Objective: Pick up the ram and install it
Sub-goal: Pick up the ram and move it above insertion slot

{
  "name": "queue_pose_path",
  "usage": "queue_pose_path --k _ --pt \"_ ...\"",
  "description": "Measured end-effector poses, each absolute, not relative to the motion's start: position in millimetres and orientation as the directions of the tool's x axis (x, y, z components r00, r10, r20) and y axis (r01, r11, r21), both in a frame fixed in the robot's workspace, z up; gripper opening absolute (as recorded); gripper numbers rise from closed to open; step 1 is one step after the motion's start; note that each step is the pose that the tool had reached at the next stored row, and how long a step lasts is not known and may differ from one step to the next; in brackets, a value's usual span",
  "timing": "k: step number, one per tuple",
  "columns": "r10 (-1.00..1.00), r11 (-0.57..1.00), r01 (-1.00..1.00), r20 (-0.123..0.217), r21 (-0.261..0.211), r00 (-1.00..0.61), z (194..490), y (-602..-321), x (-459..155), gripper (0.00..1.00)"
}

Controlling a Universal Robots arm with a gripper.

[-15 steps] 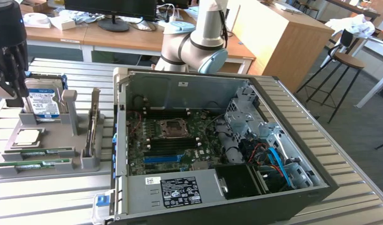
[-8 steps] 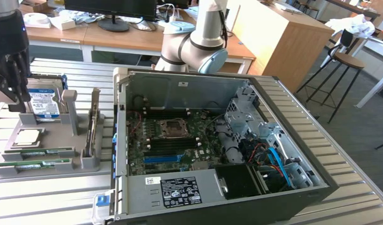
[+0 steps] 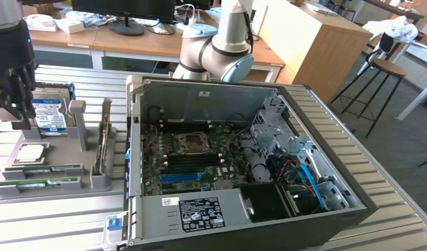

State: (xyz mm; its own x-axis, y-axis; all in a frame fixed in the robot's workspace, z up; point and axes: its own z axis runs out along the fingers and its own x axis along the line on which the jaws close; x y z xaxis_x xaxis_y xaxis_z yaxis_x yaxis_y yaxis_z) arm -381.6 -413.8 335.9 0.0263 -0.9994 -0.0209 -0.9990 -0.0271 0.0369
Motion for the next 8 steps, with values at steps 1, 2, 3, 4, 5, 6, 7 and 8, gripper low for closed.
queue_pose_path --k 1,2,3,4,5,6,7,8 --pt "-0.999 -0.027 -0.999 -0.021 0.037 0.026 334.6 -413.8 -381.5 0.36" --pt "-0.999 -0.027 -0.999 -0.021 0.037 0.026 333.3 -413.8 -381.5 0.36" --pt "-0.999 -0.027 -0.999 -0.021 0.037 0.026 332.2 -413.8 -381.5 0.36" --pt "-0.999 -0.027 -0.999 -0.021 0.037 0.026 330.9 -413.8 -381.6 0.36" --pt "-0.999 -0.027 -0.999 -0.021 0.037 0.026 329.8 -413.8 -381.6 0.36" --pt "-0.999 -0.027 -0.999 -0.021 0.037 0.026 328.7 -413.7 -381.5 0.36" --pt "-0.999 -0.027 -0.999 -0.021 0.037 0.026 327.7 -413.7 -381.5 0.36" --pt "-0.999 -0.027 -0.999 -0.021 0.037 0.026 326.6 -413.8 -381.5 0.36"
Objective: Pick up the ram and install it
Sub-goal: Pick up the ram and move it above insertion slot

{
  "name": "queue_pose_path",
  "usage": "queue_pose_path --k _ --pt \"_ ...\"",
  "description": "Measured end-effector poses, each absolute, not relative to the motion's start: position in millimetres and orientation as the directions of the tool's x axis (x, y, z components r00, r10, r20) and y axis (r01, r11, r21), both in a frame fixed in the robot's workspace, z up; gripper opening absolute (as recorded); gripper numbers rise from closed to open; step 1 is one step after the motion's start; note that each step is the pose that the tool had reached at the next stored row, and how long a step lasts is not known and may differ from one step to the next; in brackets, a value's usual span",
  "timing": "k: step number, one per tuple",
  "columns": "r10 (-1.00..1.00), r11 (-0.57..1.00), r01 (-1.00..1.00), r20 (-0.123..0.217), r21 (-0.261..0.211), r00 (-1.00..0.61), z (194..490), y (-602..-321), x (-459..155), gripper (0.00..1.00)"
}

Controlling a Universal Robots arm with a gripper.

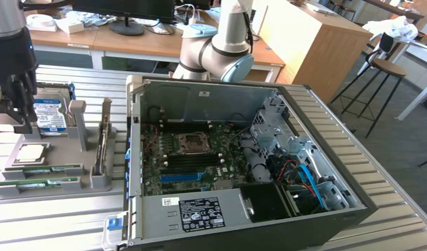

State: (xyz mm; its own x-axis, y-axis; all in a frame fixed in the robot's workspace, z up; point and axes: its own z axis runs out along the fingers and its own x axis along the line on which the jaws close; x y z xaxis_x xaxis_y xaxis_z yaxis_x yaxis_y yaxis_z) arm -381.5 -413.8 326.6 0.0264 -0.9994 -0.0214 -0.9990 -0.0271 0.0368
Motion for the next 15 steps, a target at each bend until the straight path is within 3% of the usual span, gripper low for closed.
queue_pose_path --k 15 --pt "-0.999 -0.027 -0.999 -0.022 0.037 0.026 309.2 -413.8 -381.5 0.36"
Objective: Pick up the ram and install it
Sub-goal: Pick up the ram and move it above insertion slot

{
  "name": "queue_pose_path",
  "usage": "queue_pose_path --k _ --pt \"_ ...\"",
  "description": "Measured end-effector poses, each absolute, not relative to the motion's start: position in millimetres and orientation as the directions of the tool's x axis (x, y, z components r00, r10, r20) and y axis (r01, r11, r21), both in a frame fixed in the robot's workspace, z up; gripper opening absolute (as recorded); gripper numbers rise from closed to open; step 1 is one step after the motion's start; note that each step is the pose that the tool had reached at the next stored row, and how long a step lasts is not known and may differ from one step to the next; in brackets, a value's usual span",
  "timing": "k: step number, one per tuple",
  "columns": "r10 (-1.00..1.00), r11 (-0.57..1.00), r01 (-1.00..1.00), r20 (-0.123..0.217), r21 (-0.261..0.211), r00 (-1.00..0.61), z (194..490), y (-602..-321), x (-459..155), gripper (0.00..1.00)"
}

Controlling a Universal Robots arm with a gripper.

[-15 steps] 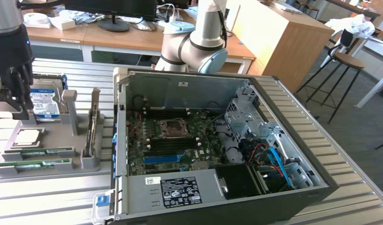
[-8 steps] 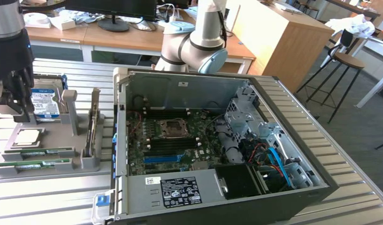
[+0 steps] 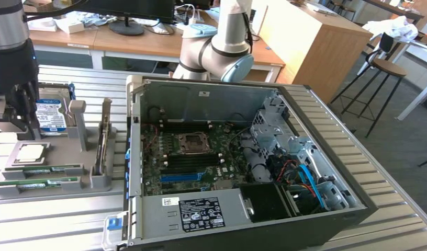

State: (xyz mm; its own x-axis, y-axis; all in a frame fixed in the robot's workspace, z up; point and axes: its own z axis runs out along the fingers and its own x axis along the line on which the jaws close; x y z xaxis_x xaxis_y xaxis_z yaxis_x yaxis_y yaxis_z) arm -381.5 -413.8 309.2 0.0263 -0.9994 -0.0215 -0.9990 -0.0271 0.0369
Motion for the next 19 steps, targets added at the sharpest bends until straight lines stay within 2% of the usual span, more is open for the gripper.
queue_pose_path --k 19 --pt "-0.999 -0.027 -0.999 -0.022 0.037 0.026 298.5 -414.5 -381.5 0.36"
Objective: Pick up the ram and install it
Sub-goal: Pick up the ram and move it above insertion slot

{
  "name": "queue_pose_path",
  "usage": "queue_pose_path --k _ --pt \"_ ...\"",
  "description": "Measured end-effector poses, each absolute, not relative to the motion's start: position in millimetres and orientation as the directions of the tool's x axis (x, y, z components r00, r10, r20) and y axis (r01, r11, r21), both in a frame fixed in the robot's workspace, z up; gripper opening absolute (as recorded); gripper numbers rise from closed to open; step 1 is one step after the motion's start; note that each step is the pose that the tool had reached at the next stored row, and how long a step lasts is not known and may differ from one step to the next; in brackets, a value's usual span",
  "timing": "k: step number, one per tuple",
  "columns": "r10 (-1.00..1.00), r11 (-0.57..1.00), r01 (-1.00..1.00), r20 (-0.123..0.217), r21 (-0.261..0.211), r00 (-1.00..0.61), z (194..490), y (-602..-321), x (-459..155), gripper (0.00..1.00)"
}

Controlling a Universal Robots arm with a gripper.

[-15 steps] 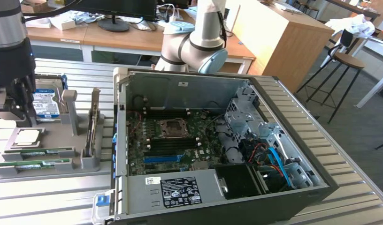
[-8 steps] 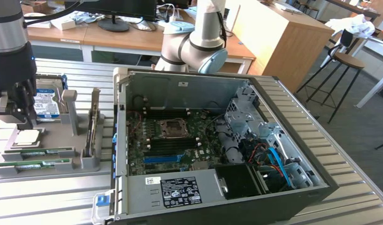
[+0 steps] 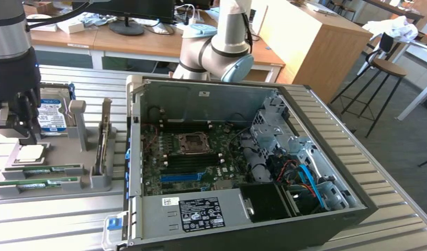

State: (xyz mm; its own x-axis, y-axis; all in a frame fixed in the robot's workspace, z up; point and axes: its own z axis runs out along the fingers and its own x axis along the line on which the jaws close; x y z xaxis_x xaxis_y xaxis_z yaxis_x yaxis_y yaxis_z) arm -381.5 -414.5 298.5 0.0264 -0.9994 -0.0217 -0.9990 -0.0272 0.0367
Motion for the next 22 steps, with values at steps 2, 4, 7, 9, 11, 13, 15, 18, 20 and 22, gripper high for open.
queue_pose_path --k 2,4,7,9,11,13,15,18,20,22 --pt "-0.999 -0.027 -0.999 -0.021 0.037 0.026 298.6 -415.8 -381.5 0.36" --pt "-0.999 -0.027 -0.999 -0.021 0.037 0.026 298.6 -417.6 -381.6 0.36" --pt "-0.999 -0.027 -0.999 -0.021 0.037 0.026 298.6 -420.9 -381.5 0.36" --pt "-0.999 -0.027 -0.999 -0.022 0.037 0.026 298.6 -422.6 -381.5 0.36" --pt "-0.999 -0.027 -0.999 -0.021 0.037 0.026 298.6 -423.9 -381.5 0.36" --pt "-0.999 -0.027 -0.999 -0.022 0.037 0.026 298.7 -424.0 -381.5 0.36" --pt "-0.999 -0.027 -0.999 -0.022 0.037 0.026 298.6 -424.1 -381.5 0.36" --pt "-0.999 -0.027 -0.999 -0.022 0.037 0.026 298.2 -424.3 -381.6 0.36" --pt "-0.999 -0.027 -0.999 -0.021 0.037 0.026 297.7 -424.5 -381.6 0.36" --pt "-0.999 -0.027 -0.999 -0.022 0.037 0.026 296.9 -424.7 -381.6 0.36"
